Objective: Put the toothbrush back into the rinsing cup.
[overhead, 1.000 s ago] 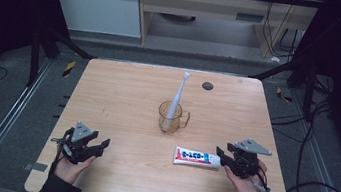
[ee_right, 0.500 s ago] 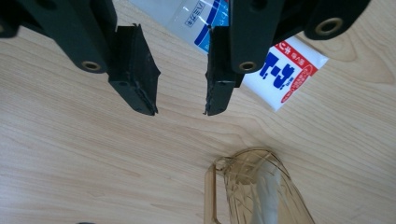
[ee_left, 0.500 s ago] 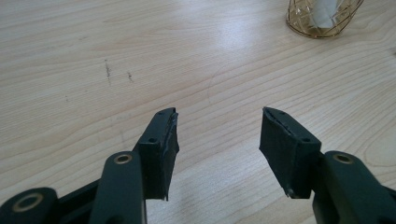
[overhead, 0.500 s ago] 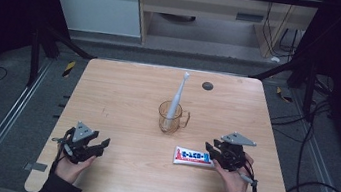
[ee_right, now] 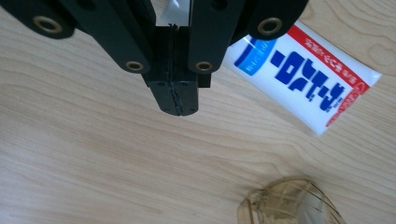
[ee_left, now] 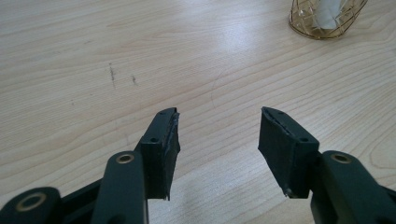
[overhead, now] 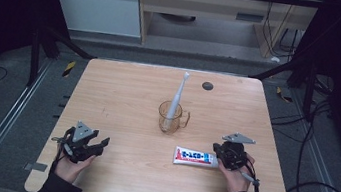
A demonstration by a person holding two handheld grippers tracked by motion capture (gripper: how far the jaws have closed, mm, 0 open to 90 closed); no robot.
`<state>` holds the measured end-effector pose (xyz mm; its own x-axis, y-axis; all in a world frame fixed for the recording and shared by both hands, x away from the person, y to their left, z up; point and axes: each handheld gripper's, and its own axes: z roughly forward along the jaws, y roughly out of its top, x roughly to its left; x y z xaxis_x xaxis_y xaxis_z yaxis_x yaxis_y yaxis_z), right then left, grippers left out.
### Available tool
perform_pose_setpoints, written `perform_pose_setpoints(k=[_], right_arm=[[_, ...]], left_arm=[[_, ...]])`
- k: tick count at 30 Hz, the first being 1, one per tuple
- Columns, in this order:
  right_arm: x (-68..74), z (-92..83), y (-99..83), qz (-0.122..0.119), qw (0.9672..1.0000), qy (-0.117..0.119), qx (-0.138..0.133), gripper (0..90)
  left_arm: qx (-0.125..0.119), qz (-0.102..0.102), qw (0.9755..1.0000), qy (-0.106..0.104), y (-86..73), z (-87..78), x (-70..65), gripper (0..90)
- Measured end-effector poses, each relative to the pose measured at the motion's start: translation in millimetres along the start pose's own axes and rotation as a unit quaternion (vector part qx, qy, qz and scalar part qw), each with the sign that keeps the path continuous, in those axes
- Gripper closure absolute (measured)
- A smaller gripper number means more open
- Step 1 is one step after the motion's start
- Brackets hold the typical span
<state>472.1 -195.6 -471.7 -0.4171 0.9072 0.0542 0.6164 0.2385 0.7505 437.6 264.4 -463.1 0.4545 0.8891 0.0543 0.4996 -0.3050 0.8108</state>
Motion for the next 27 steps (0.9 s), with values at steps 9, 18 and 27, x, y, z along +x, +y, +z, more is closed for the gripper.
perform_pose_setpoints(k=[9,18,27], right_arm=[[-5.8,-1.5,-5.0,0.004,0.9997,0.004,0.025,90.0],[-5.7,-9.6,-10.6,-0.007,0.9994,0.007,0.032,90.0],[-1.2,-17.0,-16.0,-0.014,0.9992,0.014,0.034,88.8]], left_arm=[[-0.002,0.001,1.0000,0.002,0.2,-1.4,0.4,46.4],[-0.001,-0.001,1.0000,0.004,-0.4,-1.7,2.2,46.2],[-0.001,-0.007,1.0000,0.002,0.1,-0.9,3.7,45.6]])
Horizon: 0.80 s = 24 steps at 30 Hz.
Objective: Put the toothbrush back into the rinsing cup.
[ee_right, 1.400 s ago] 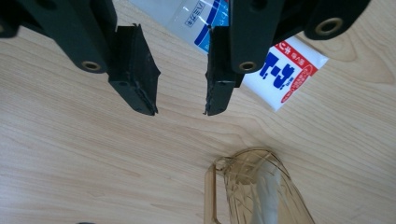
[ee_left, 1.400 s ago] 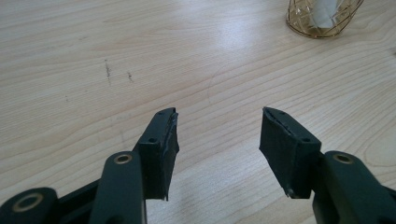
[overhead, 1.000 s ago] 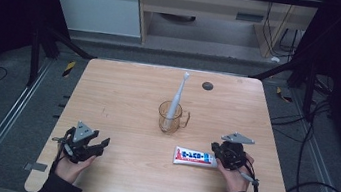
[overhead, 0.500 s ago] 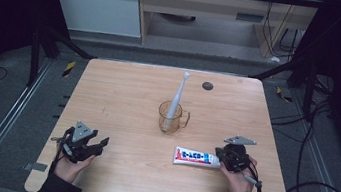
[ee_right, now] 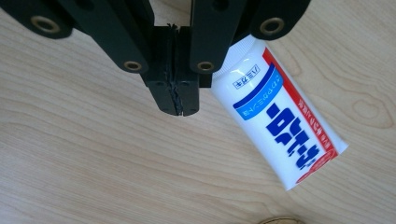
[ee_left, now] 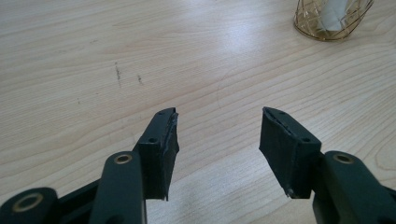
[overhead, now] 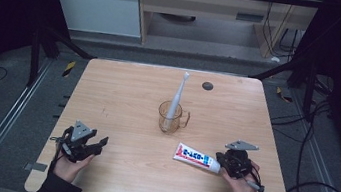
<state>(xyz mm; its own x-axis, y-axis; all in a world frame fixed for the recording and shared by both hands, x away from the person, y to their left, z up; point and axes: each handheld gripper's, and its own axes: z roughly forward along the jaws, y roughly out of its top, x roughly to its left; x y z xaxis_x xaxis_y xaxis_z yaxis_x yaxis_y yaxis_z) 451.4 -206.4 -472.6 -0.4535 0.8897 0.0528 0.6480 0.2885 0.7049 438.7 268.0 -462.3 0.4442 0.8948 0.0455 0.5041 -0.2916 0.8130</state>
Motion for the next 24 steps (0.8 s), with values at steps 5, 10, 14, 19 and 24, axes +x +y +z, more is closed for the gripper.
perform_pose_setpoints(k=[5,10,14,19,24], right_arm=[[3.8,-3.3,-3.9,-0.007,0.9999,0.009,0.004,88.3],[7.9,-7.4,-5.7,-0.013,0.9998,0.014,0.001,88.2],[10.9,-10.5,-7.1,-0.013,0.9997,0.019,-0.001,88.1],[14.8,-13.4,-8.9,-0.014,0.9996,0.024,0.002,88.1],[17.6,-15.4,-11.7,-0.015,0.9995,0.029,0.004,87.8]], left_arm=[[-0.003,-0.001,1.0000,-0.002,1.1,-0.2,-1.0,45.1],[-0.002,-0.004,1.0000,0.001,1.0,-0.2,0.2,45.1],[-0.001,-0.005,1.0000,-0.001,0.9,0.7,1.0,45.1],[0.001,-0.002,1.0000,0.000,0.8,0.9,0.3,45.1],[0.001,-0.002,1.0000,0.001,0.8,1.2,2.1,45.1]])
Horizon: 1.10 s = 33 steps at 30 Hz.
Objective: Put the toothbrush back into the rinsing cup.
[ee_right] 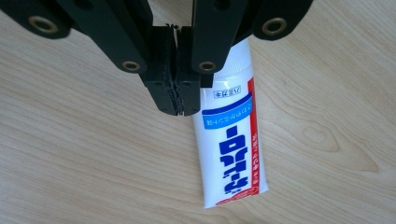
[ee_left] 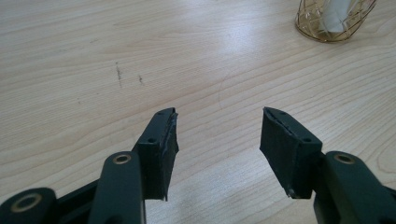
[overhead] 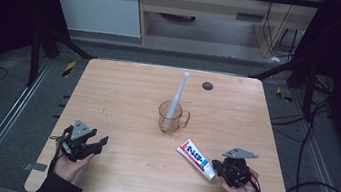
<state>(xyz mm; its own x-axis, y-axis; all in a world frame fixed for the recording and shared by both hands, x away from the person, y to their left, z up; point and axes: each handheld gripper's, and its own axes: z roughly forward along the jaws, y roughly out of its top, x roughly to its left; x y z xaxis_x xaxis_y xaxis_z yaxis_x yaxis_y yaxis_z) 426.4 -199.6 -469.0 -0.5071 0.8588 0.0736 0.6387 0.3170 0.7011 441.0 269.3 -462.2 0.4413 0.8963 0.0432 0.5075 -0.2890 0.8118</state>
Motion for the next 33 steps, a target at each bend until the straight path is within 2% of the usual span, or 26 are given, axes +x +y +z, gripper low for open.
perform_pose_setpoints(k=[8,10,13,21,26,31,33], right_arm=[[3.1,-1.4,-1.8,0.000,1.0000,0.005,-0.001,88.0],[6.6,-1.5,-2.4,0.000,0.9999,0.015,-0.001,87.5],[8.8,-0.8,-3.0,-0.004,0.9999,0.016,0.001,87.5],[7.5,-1.0,0.3,-0.001,0.9998,0.019,-0.005,81.6],[6.2,-4.2,8.1,0.000,0.9998,0.013,-0.018,75.4],[6.2,-9.2,20.0,-0.004,0.9989,0.017,-0.043,55.9],[6.3,-8.8,21.6,-0.007,0.9989,0.019,-0.042,53.3]], left_arm=[[0.000,-0.004,1.0000,0.004,-0.4,0.5,3.9,45.1],[-0.001,-0.005,1.0000,0.004,0.2,0.8,4.8,45.1],[0.000,-0.004,1.0000,0.004,0.4,1.3,4.9,45.1],[0.001,-0.005,1.0000,0.006,0.0,2.6,6.9,45.0],[0.002,-0.004,1.0000,0.005,0.2,3.1,6.4,44.7],[0.004,-0.003,1.0000,0.006,0.2,4.1,6.6,44.6],[0.005,-0.003,1.0000,0.006,0.1,4.6,6.7,44.6]])
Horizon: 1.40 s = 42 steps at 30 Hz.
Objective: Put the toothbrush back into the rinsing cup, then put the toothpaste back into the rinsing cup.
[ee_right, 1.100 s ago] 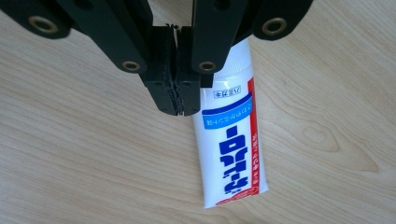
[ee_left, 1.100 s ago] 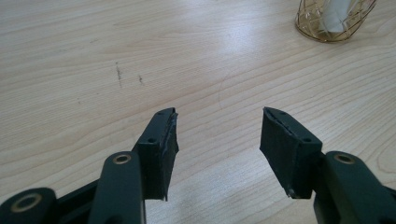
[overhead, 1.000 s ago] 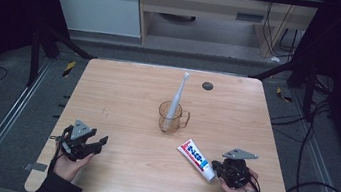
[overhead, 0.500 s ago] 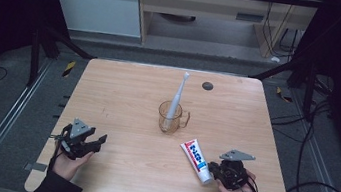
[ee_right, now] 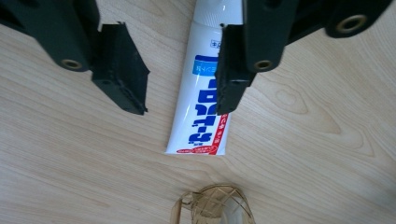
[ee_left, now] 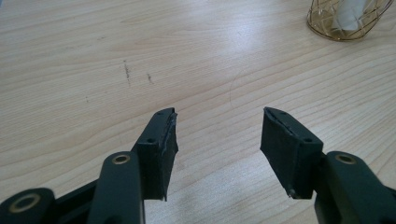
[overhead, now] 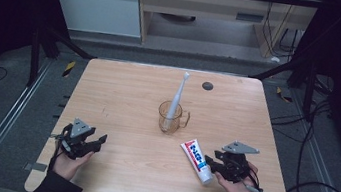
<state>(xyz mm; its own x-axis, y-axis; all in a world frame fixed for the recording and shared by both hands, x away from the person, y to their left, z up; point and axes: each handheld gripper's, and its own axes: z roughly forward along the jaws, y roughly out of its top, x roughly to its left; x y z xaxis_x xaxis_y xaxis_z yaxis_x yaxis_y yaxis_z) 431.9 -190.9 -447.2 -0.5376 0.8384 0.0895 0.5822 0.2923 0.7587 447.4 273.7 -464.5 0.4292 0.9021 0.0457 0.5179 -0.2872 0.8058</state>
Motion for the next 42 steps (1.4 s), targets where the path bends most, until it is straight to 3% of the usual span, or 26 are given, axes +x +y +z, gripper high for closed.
perform_pose_setpoints(k=[1,7,31,42], right_arm=[[0.8,0.6,3.3,-0.003,1.0000,0.000,0.001,47.8],[2.7,3.1,8.2,-0.007,0.9999,-0.002,0.009,41.7],[20.7,33.2,33.5,-0.025,0.9976,0.004,0.064,37.6],[23.4,47.6,36.9,-0.026,0.9957,0.001,0.089,36.6]], left_arm=[[0.001,0.000,1.0000,0.000,-0.1,0.3,0.0,44.5],[0.002,-0.001,1.0000,-0.002,-0.1,1.9,0.8,44.2],[0.020,0.002,0.9998,0.002,-3.0,8.9,3.8,43.1],[0.024,0.006,0.9997,0.003,-3.9,10.6,4.1,43.1]])
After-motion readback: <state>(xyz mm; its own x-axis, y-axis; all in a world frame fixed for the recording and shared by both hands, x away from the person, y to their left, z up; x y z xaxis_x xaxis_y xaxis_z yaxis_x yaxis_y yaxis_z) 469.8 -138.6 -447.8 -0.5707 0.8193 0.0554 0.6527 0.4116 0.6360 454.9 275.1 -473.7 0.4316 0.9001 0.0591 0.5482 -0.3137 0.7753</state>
